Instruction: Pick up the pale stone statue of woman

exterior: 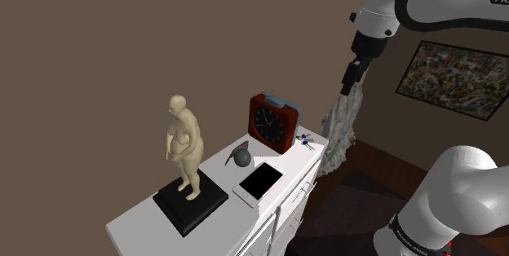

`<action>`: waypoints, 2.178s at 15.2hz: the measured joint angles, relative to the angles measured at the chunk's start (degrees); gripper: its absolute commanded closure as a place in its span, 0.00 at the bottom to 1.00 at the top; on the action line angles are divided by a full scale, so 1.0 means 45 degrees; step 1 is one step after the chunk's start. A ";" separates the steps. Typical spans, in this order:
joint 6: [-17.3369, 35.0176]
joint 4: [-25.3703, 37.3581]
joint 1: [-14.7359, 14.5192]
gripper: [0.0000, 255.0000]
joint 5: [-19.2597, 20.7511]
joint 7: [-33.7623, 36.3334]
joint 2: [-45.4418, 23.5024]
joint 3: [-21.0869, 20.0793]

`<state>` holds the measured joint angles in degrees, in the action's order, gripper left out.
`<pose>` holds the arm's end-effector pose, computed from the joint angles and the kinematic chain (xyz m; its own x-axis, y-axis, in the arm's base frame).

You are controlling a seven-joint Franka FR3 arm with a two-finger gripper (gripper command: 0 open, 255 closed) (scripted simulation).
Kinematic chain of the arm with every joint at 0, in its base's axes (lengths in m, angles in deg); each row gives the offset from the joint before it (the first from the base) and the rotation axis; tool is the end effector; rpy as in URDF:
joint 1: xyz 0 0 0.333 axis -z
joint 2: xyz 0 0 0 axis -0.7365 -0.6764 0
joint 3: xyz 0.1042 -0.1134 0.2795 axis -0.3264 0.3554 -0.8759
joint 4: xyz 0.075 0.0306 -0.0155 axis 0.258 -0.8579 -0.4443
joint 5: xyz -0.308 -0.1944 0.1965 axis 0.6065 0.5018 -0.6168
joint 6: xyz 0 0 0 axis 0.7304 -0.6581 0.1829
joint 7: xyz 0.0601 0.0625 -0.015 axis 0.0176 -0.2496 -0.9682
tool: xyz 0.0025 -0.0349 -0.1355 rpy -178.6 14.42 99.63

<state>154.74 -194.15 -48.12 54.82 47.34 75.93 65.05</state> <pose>0.3260 0.0013 0.5740 0.9883 0.1323 0.0755 0.1195 -0.9807 0.1545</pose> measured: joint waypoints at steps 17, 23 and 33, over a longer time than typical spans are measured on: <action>0.2693 0.0435 -0.0574 0.00 -0.2674 0.6038 -0.1622 -0.4427; 0.3898 0.1440 -0.0252 0.00 -0.2857 0.8487 -0.3054 -0.6338; 0.5023 0.4988 0.1504 0.00 -0.0621 1.3303 -0.7041 -1.0282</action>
<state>177.35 -171.71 -41.36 52.03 107.20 44.24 18.79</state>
